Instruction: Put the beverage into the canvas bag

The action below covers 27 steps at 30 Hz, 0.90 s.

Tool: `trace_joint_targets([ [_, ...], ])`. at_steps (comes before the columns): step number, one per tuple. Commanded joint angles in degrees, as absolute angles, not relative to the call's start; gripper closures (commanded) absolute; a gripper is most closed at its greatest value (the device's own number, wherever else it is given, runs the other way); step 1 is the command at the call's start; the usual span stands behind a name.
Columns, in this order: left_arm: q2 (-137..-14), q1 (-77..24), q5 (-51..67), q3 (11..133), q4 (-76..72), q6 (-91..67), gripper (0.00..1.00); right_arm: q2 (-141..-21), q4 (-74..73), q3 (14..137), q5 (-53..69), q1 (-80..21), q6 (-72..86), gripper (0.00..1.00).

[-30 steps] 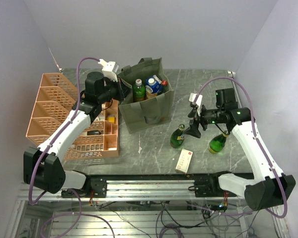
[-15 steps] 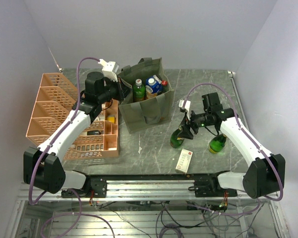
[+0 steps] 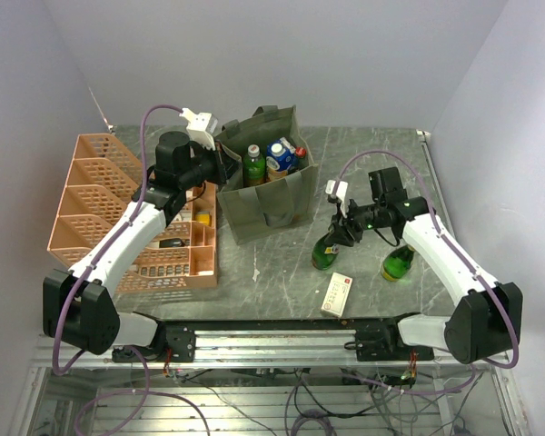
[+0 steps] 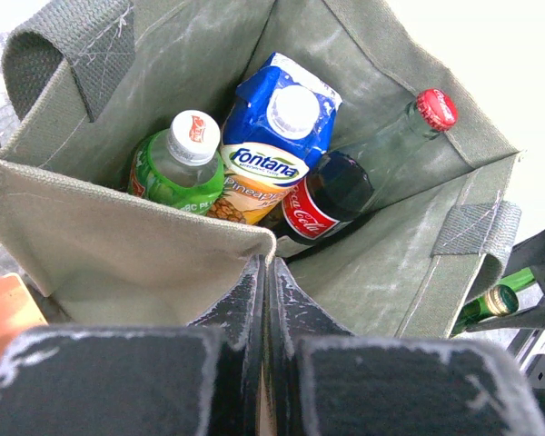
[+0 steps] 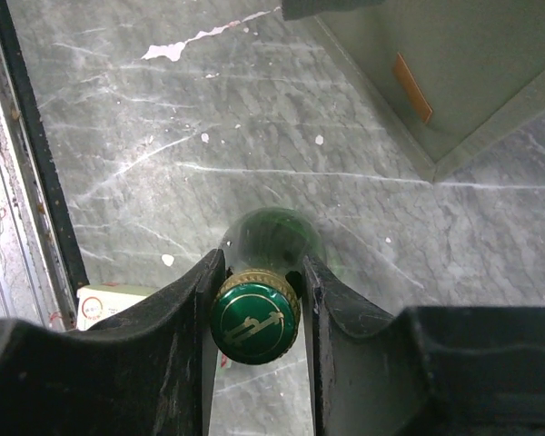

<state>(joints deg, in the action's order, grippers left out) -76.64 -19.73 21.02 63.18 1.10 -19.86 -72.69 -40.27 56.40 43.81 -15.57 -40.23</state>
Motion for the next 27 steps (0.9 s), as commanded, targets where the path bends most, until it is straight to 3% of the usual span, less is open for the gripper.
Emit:
trace_joint_targets([
  [1,-77.17,-19.33,20.84,64.24,1.61,-18.31,0.93,-70.23,-39.41,61.96,44.29,-15.82,-40.35,1.0],
  [9,-77.78,-19.29,19.45,65.97,3.47,-17.88,0.93,-70.02,-41.69,74.75,46.36,-17.78,-36.63,1.0],
  [16,-75.31,-19.25,18.15,64.43,3.47,-15.96,0.89,-73.63,-44.97,88.83,42.69,-24.46,-33.71,1.0],
  [22,-74.32,-19.25,16.5,64.18,4.44,-13.67,0.83,-78.7,-47.03,100.02,46.66,-27.22,-32.25,1.0],
  [27,-73.49,-19.25,14.89,63.94,5.2,-13.02,0.93,-83.88,-47.06,110.92,50.8,-27.95,-28.93,1.0],
])
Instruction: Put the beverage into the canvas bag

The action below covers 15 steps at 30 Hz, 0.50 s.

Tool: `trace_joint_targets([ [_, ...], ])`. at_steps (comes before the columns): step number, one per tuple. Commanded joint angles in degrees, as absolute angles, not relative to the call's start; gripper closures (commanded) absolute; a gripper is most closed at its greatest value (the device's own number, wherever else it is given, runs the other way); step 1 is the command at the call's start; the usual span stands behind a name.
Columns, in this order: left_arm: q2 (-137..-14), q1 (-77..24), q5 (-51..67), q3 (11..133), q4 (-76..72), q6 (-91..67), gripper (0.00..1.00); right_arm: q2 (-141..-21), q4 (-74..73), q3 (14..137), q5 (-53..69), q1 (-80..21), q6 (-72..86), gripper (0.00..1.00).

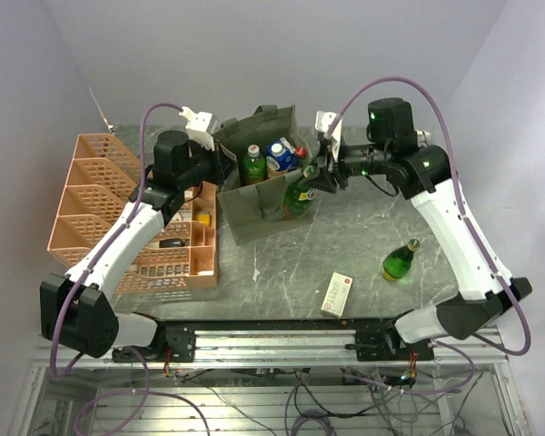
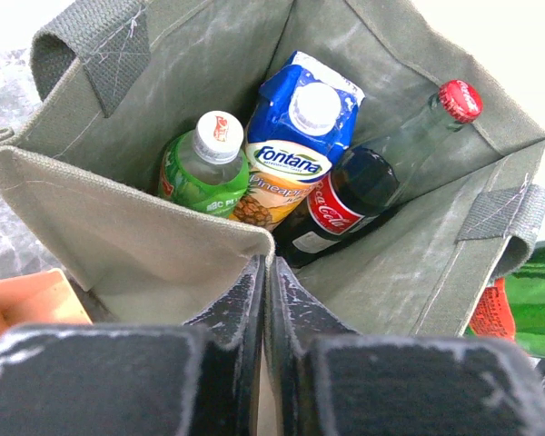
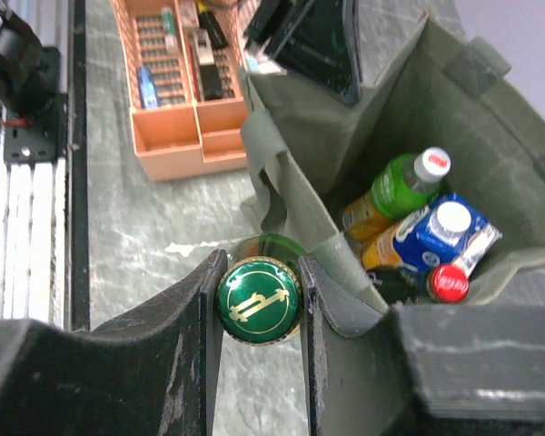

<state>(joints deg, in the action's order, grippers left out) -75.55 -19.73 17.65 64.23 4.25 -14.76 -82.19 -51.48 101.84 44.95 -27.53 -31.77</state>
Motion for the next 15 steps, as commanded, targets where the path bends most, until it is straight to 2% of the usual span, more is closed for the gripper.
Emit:
trace_joint_targets([
  [1,-73.03,-19.25,14.64,63.98,5.33,-12.82,0.93,-84.92,-47.28,113.06,51.42,-27.95,-28.35,1.0],
  [15,-74.0,-19.25,10.02,66.09,11.56,-9.3,0.93,-97.75,-42.34,134.09,47.95,-32.24,-19.73,1.0],
])
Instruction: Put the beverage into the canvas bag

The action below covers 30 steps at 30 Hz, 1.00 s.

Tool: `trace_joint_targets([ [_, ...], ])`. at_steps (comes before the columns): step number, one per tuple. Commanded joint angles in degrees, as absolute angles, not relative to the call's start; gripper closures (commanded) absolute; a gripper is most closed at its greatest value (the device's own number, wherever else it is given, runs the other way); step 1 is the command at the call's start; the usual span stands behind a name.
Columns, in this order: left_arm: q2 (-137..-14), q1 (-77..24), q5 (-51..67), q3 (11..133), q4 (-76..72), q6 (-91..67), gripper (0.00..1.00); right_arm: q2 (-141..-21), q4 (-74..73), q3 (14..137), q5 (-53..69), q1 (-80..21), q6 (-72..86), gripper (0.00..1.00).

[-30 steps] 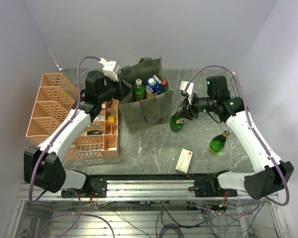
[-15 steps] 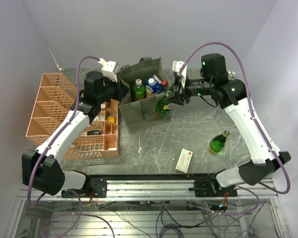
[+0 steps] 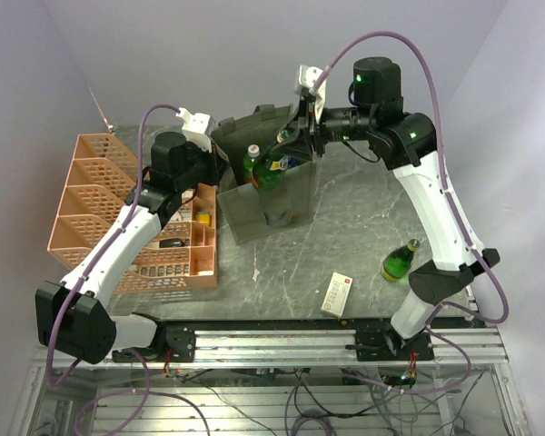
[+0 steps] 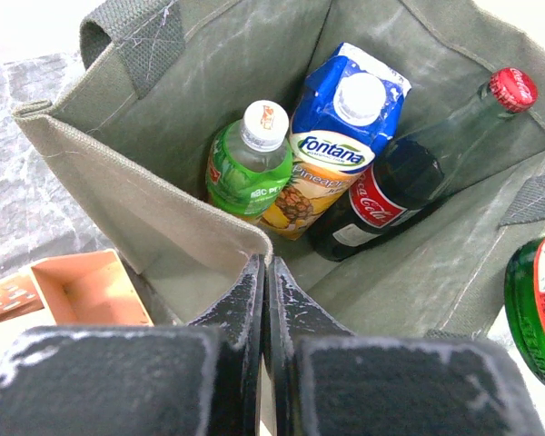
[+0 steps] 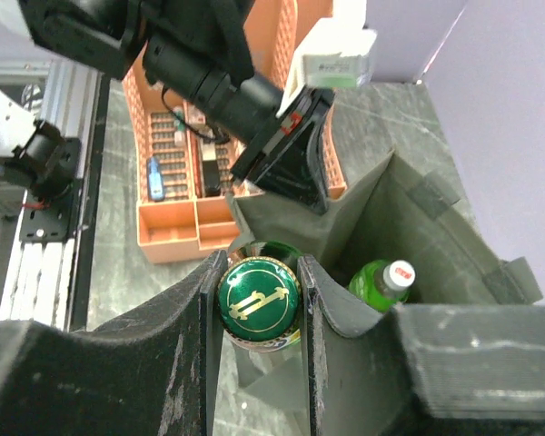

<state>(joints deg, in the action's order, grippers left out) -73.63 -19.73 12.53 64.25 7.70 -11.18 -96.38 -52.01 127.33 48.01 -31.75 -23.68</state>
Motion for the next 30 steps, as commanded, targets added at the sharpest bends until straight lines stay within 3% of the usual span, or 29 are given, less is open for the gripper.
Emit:
trace_joint_targets([
  [1,-74.0,-19.25,9.93,66.03,11.52,-9.39,0.93,-98.59,-41.47,135.4,47.64,-32.28,-18.87,1.0],
  [9,-72.64,-19.25,10.21,64.23,10.24,-10.19,0.93,-106.06,-35.45,141.66,42.58,-32.52,-15.02,1.0],
  [30,-70.59,-18.9,8.24,60.54,9.87,-10.28,0.93,-116.61,-24.94,138.06,41.34,-32.66,-7.28,1.0],
])
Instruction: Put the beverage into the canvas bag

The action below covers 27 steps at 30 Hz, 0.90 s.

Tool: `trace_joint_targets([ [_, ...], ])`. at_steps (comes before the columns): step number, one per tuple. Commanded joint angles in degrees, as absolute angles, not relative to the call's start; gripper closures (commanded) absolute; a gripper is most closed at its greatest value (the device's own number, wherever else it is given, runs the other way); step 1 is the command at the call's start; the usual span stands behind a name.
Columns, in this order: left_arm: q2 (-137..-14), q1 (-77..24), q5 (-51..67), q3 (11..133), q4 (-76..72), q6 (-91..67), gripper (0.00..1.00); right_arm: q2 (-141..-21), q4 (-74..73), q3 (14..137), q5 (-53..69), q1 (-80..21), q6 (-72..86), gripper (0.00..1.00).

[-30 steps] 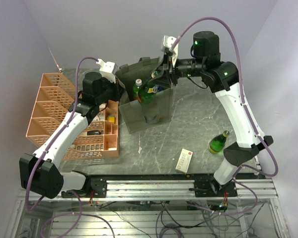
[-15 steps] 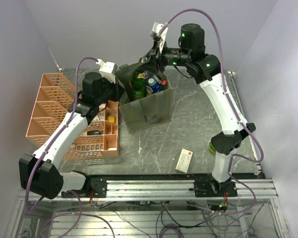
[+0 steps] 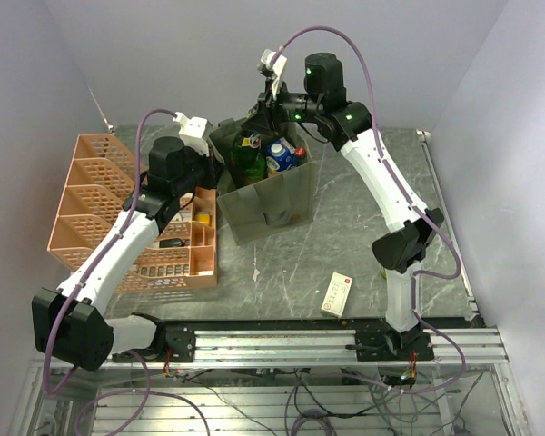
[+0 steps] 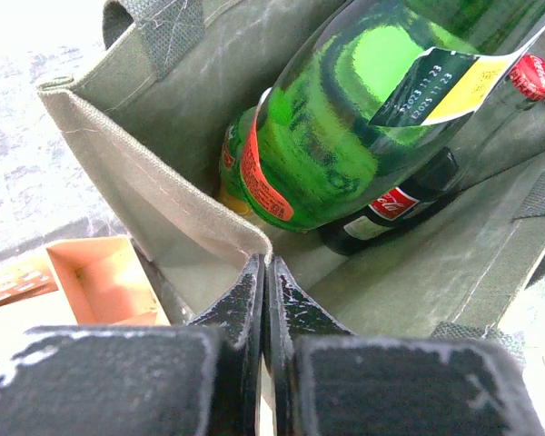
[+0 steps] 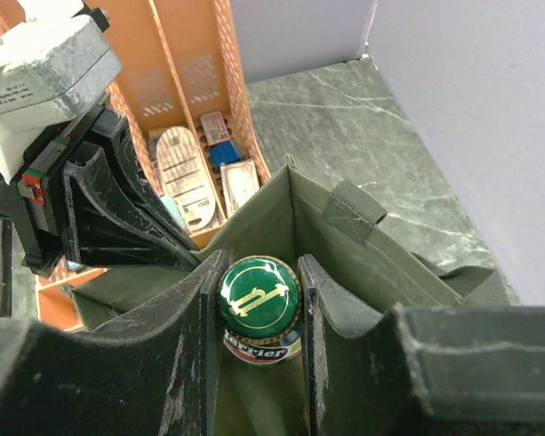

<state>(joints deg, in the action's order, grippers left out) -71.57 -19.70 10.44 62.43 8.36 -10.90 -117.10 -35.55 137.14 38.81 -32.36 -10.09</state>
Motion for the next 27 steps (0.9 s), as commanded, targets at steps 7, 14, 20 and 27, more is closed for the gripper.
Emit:
trace_joint_targets([
  [7,-70.38,-18.02,9.25,59.28,8.76,-11.17,0.93,-119.24,-23.45,136.95,42.4,-33.15,-5.11,1.0],
  [14,-70.27,-17.47,11.54,58.94,8.27,-12.79,0.93,-119.13,-22.03,133.26,42.91,-34.52,-5.17,1.0],
  [20,-69.9,-16.2,13.94,58.48,7.58,-14.38,0.93,-118.37,-20.21,128.98,43.9,-35.99,-5.72,1.0],
  [27,-69.99,-15.41,15.41,58.28,7.08,-15.88,0.93,-117.31,-18.22,124.23,43.58,-36.75,-7.12,1.0],
])
